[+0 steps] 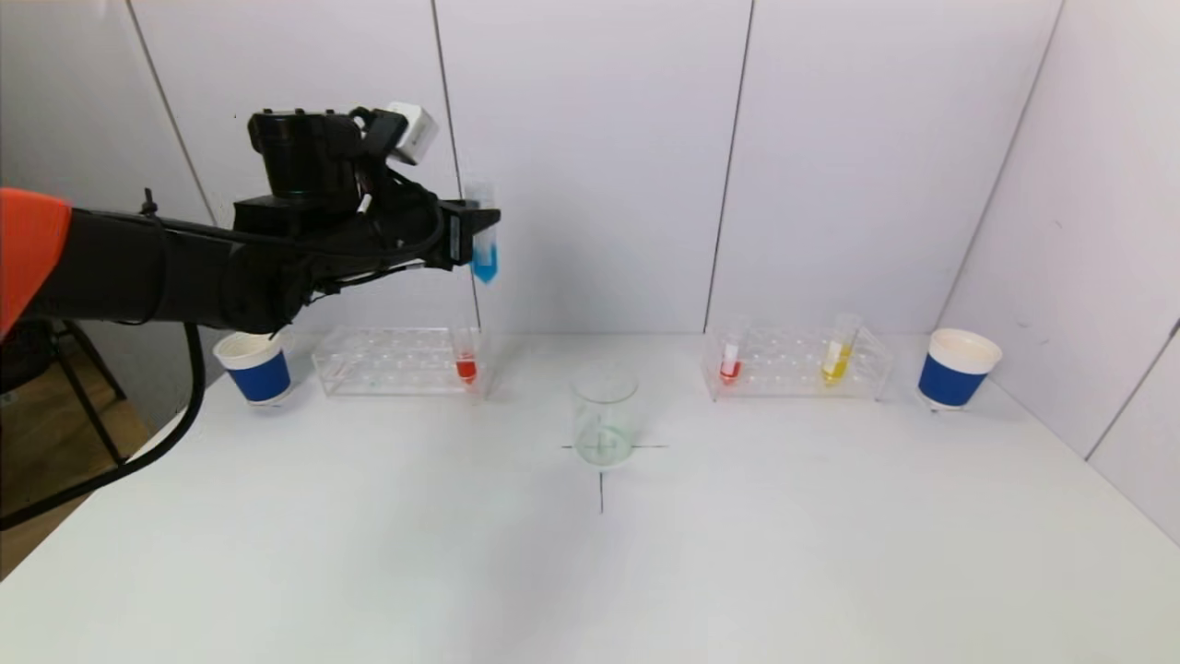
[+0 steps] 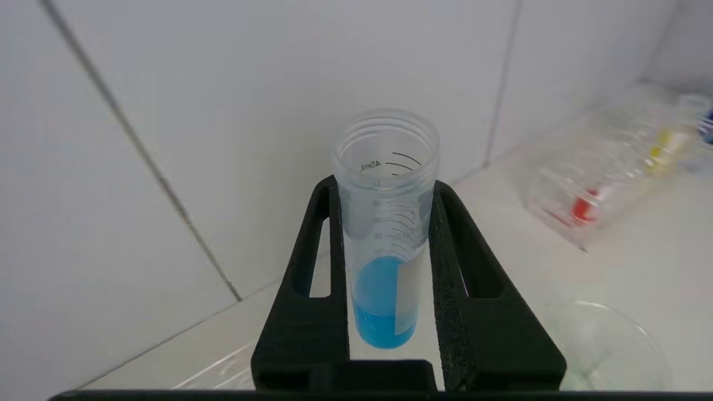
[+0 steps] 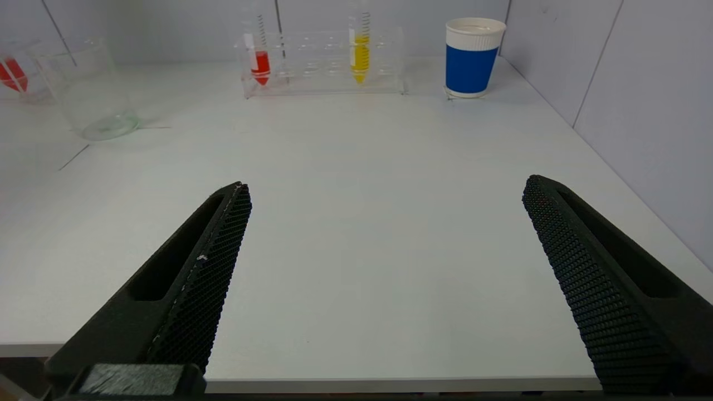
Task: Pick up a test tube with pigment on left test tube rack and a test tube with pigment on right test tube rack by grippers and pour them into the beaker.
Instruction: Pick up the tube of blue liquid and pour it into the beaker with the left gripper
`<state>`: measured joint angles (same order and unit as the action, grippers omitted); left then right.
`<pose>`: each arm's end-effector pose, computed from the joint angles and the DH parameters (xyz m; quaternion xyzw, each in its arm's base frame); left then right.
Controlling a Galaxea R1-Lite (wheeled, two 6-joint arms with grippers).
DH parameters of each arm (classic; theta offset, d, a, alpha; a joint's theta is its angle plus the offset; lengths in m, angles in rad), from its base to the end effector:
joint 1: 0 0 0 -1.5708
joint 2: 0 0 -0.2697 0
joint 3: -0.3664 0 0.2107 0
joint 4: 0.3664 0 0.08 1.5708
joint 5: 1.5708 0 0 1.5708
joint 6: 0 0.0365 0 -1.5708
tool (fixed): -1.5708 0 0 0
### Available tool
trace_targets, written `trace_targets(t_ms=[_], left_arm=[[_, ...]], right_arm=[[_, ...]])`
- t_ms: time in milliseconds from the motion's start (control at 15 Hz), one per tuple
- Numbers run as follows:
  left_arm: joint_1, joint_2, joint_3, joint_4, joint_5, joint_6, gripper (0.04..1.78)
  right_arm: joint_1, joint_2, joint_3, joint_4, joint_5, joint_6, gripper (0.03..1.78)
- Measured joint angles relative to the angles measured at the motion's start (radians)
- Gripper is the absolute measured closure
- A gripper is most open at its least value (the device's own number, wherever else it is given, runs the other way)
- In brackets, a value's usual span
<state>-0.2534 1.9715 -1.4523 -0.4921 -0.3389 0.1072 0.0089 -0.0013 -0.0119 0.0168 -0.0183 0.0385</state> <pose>0.4111 -0.1190 0.2132 0.0507 -0.0021 -0.2921 0.9550 0.0425 -0.0003 0.0773 0.0192 0.0017 -0.0047 0.9998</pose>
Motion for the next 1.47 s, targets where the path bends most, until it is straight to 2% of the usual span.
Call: trace_targets(t_ms=[200, 400, 533, 800, 1133, 1467], left_arm=[[-0.018, 0.031, -0.019, 0.082, -0.201, 0.113, 1.37], [-0.025, 0.072, -0.042, 0.170, -0.336, 0.256, 1.37], [-0.034, 0.095, -0.055, 0.191, -0.367, 0.320, 1.37], [-0.064, 0.139, -0.065, 0.251, -0.423, 0.553, 1.37], [-0.079, 0.178, -0.073, 0.268, -0.499, 0.779, 1.37], [-0.089, 0.212, -0.152, 0.263, -0.512, 0.926, 1.37]], right_arm=[[0.000, 0.000, 0.000, 0.000, 0.000, 0.001, 0.04], [0.000, 0.000, 0.000, 0.000, 0.000, 0.000, 0.04], [0.000, 0.000, 0.000, 0.000, 0.000, 0.000, 0.04], [0.000, 0.000, 0.000, 0.000, 0.000, 0.001, 0.04], [0.000, 0.000, 0.000, 0.000, 0.000, 0.000, 0.04], [0.000, 0.000, 0.000, 0.000, 0.000, 0.001, 0.04]])
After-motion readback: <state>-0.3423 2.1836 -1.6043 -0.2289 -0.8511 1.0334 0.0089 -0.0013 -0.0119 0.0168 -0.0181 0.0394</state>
